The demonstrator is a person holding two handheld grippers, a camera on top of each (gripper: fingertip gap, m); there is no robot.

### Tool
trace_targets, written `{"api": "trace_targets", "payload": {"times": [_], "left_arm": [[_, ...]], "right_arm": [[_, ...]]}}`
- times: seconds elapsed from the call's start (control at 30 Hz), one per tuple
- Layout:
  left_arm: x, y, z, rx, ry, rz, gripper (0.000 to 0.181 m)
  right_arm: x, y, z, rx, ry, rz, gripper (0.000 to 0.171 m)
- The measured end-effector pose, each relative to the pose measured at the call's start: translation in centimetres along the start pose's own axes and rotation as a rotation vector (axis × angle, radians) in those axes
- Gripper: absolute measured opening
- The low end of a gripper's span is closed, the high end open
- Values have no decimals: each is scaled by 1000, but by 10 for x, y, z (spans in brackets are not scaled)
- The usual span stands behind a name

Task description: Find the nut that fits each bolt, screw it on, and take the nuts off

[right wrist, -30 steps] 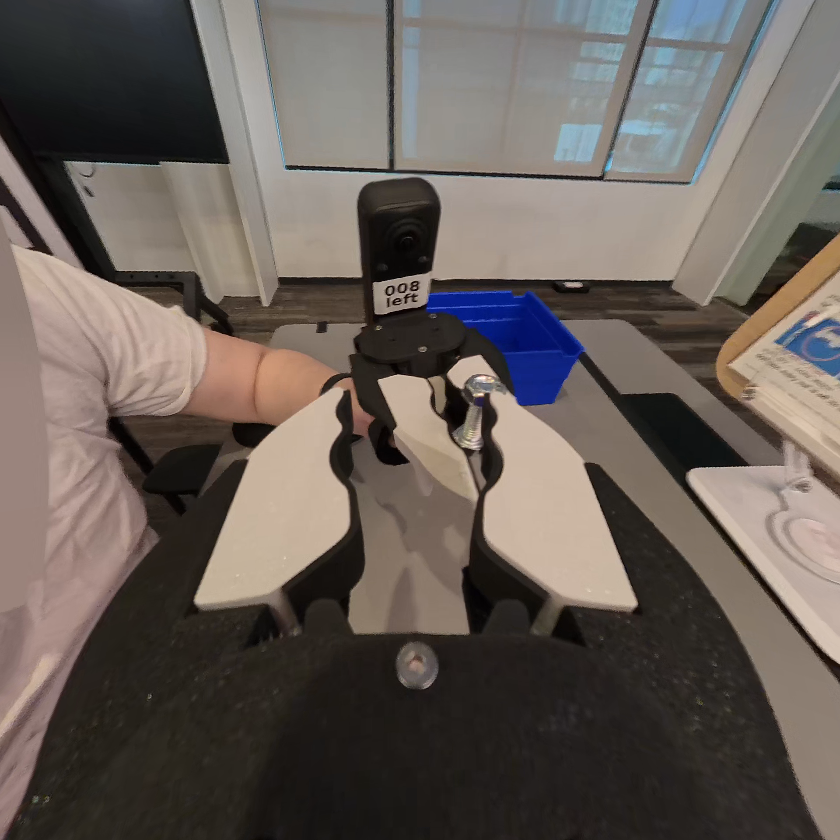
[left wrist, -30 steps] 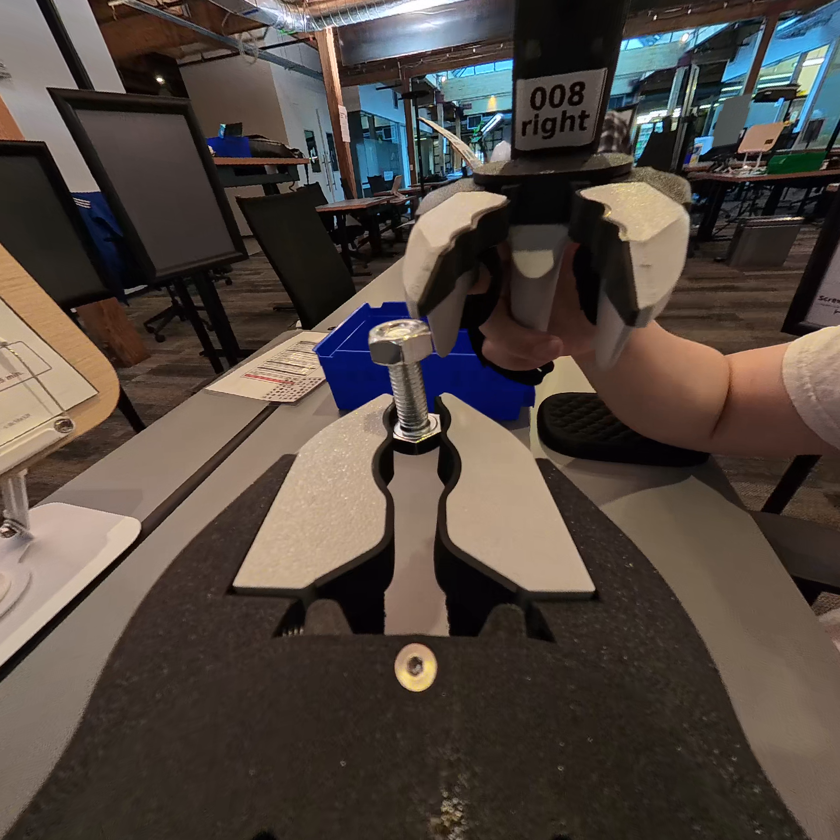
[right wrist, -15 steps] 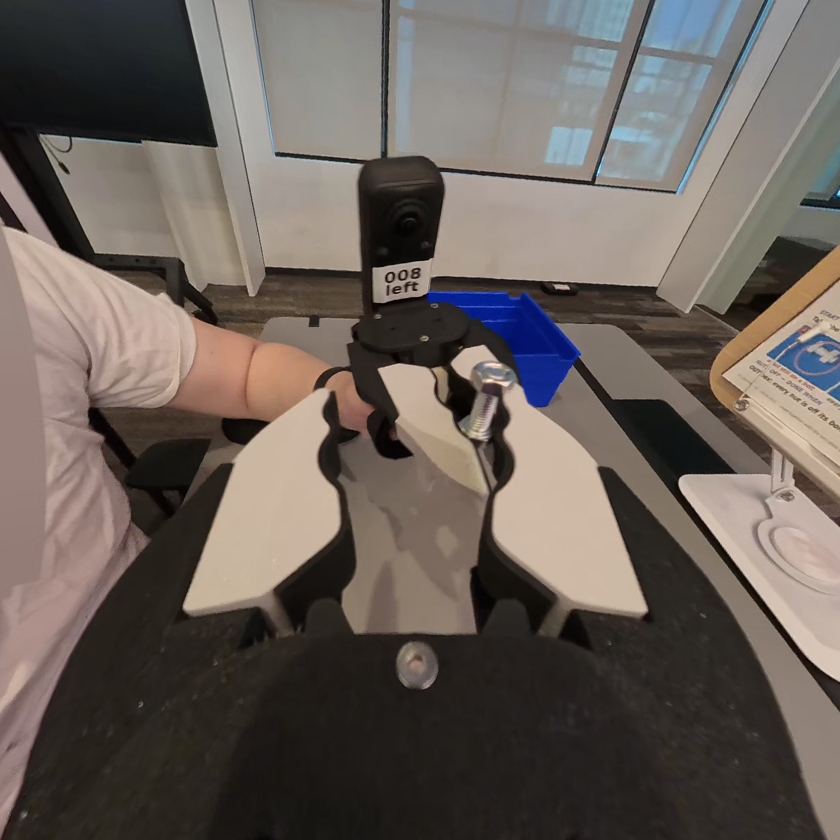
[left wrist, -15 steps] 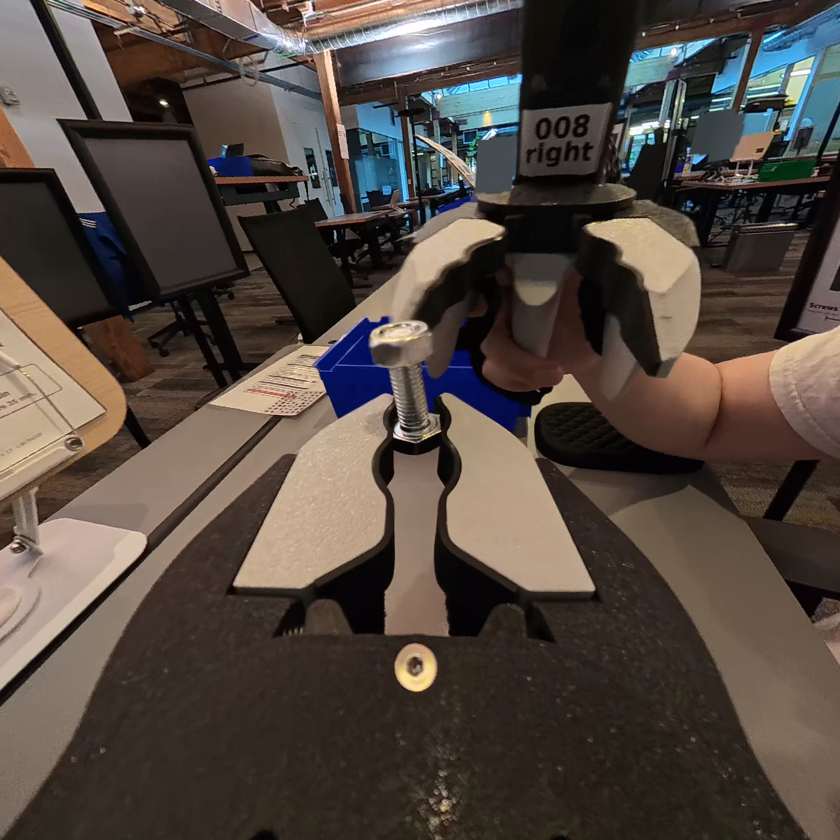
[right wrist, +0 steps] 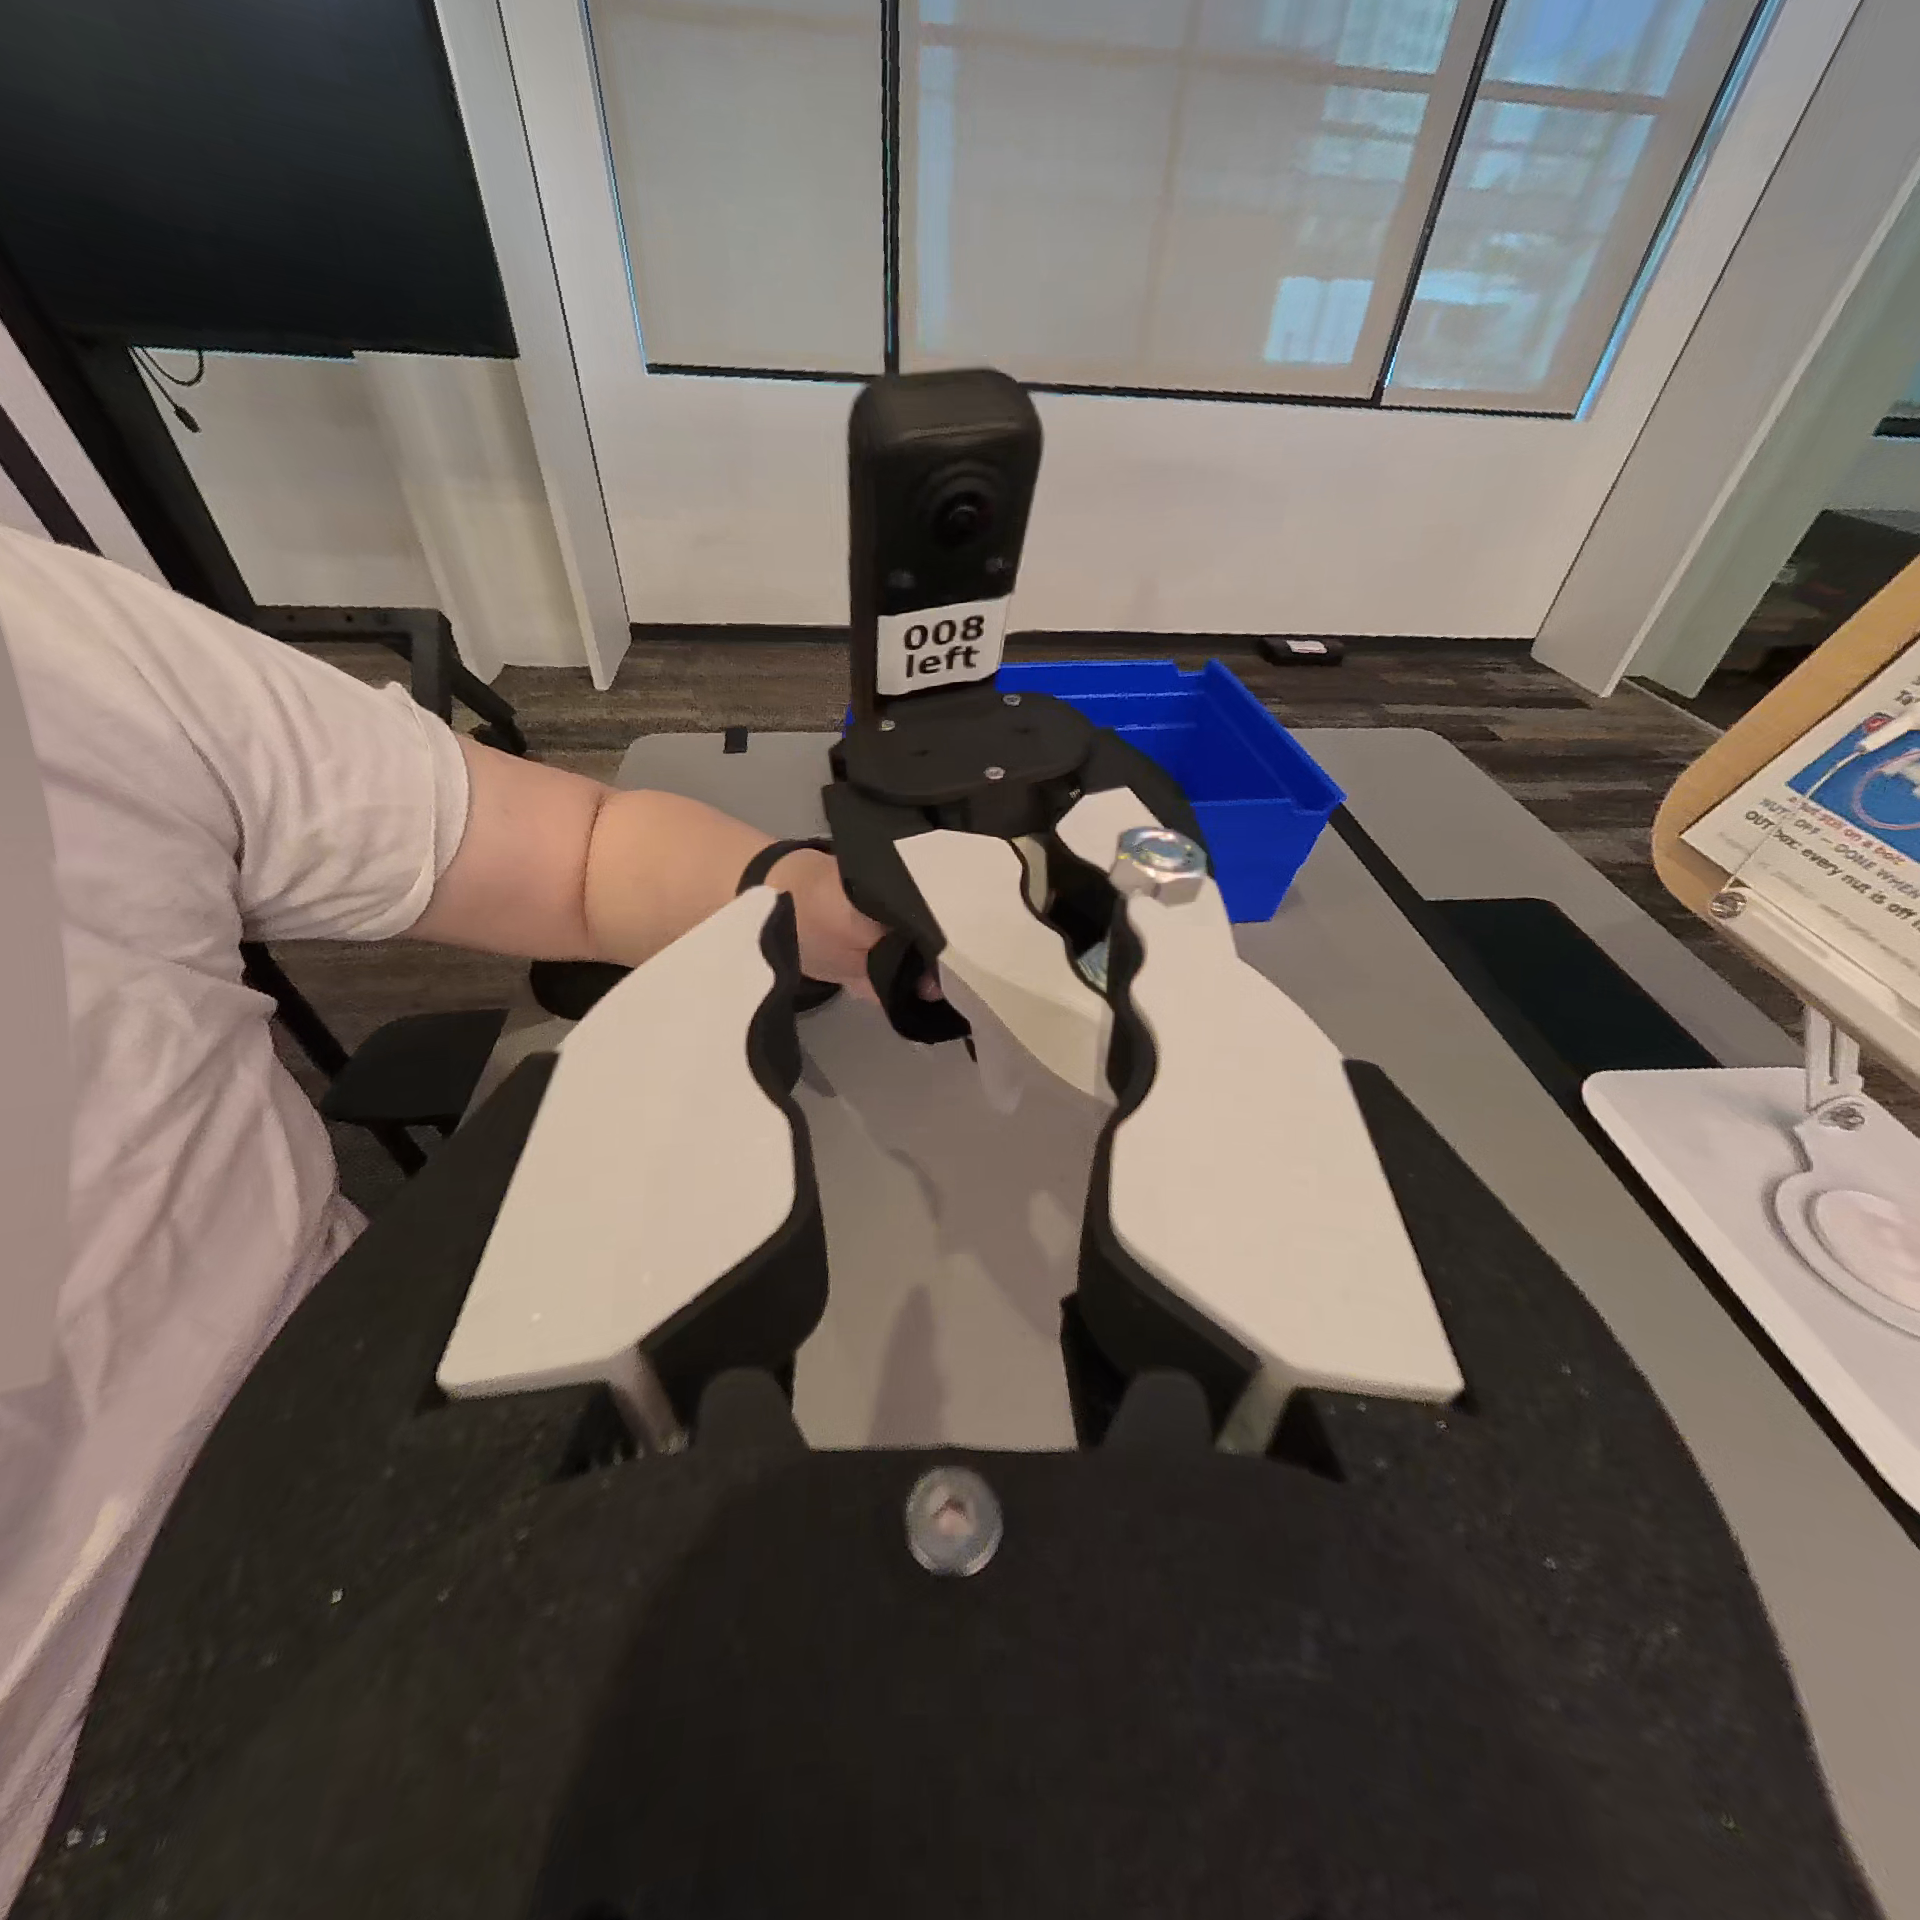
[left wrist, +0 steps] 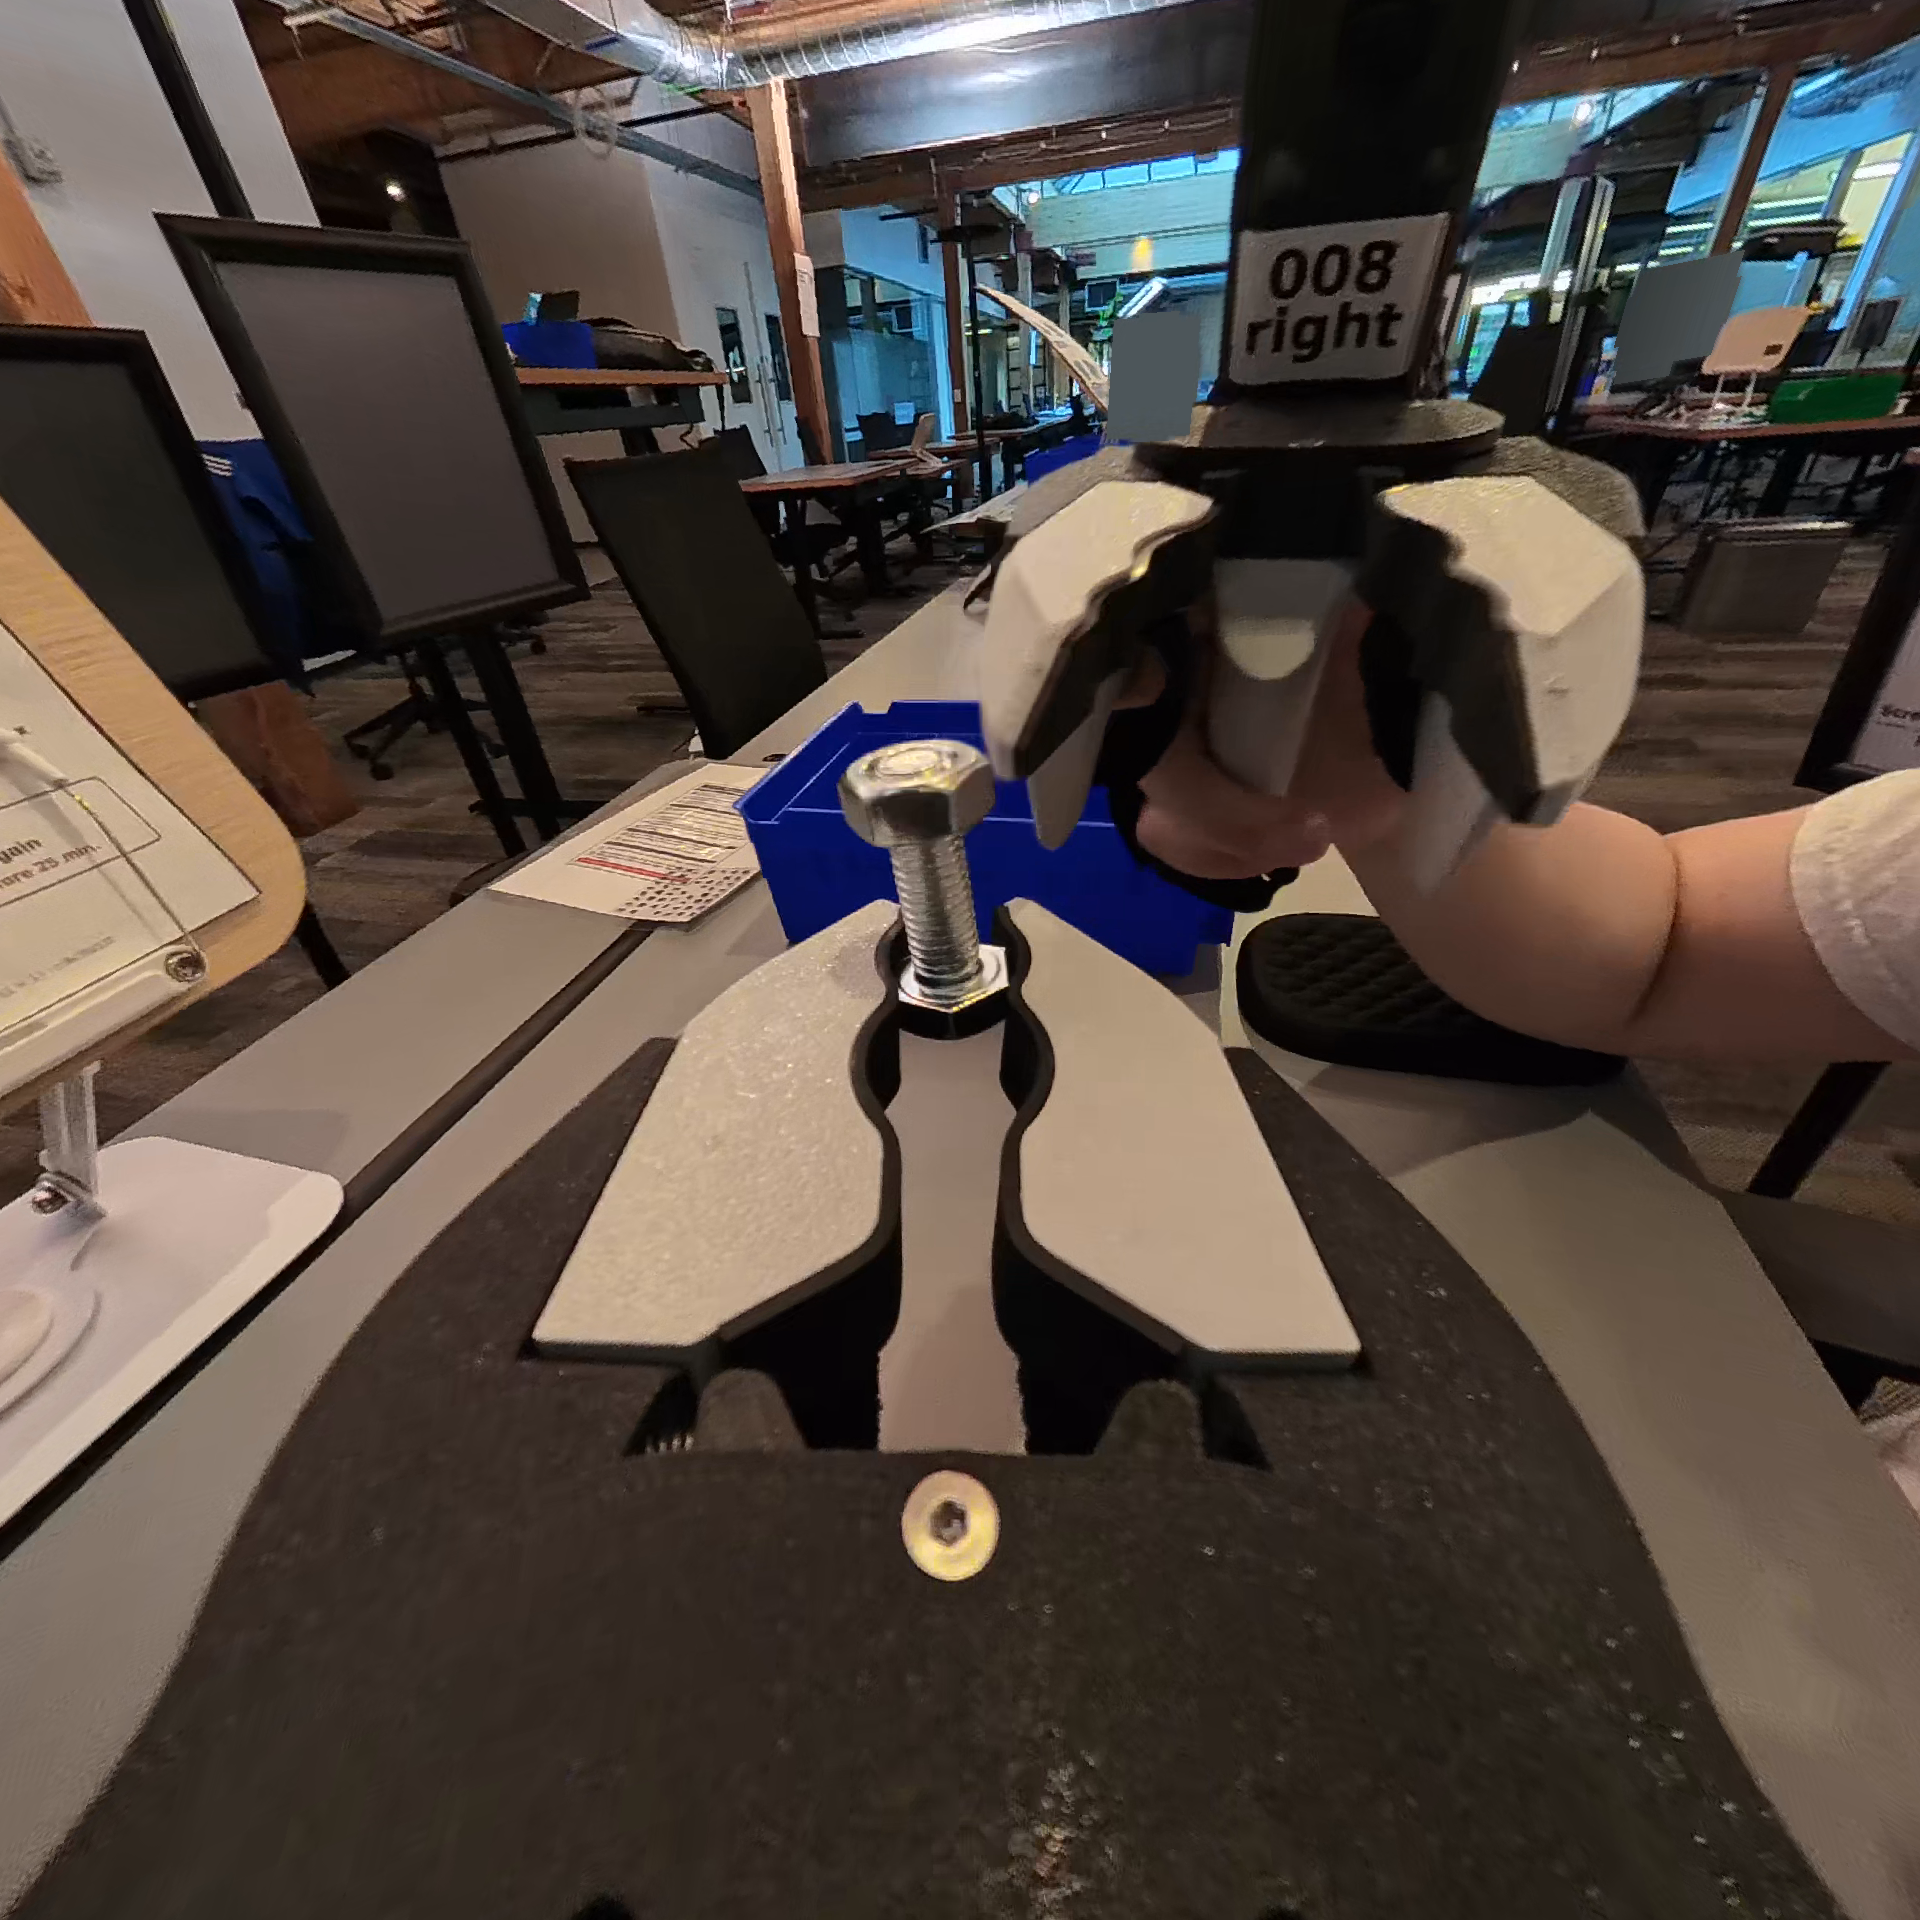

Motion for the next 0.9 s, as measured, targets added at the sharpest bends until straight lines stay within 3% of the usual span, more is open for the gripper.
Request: {"api": "trace_targets", "payload": {"times": [0.13,0.37,0.43,0.47,0.6,0.9], "left_arm": [[-1,-3,3,-40,13,7,14],[-3,-5,4,-33,6,-16,13],[-3,0,-2,0,29,-7,14],[-3,1,-5,3,39,0,14],[-3,-1,0,-33,26,10,14],[-2,-3,3,-17,-12,-11,14]], "right_arm": [[-1,-1,8,-82,3,19,61],[-5,-6,5,-29,-54,37,66],[-5,-3,2,5,-32,-2,45],[-4,-2,1,20,-39,-8,44],[-4,-3,9,-94,-20,40,56],[-6,-6,4,-42,-75,32,64]]}}
Point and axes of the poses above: each gripper's, where its closed fingertips meet, y back along the fingers, x out of its top, z = x × y across the jaws, the point moved 7 cm from there along y, back along the fingers, and after that the axes turned 13 degrees about -x, right-handed, at the moved point
